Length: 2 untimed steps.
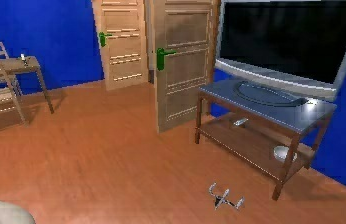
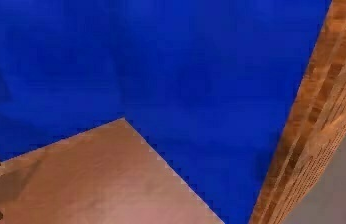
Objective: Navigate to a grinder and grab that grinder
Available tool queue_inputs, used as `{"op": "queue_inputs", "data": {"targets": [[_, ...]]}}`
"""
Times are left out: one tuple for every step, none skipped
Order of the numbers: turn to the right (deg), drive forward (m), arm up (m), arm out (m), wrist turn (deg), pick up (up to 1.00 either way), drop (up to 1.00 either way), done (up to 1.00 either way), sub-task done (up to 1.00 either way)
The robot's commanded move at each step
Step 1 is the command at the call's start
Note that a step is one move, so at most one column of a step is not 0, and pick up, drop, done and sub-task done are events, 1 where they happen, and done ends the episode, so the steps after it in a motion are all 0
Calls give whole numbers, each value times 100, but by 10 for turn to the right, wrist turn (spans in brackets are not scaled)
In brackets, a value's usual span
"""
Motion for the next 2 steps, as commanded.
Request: {"op": "queue_inputs", "data": {"targets": [[0, 50, 0, 0, 0, 0, 0, 0, 0], [-270, 0, 0, 0, 0, 0, 0, 0, 0]]}}
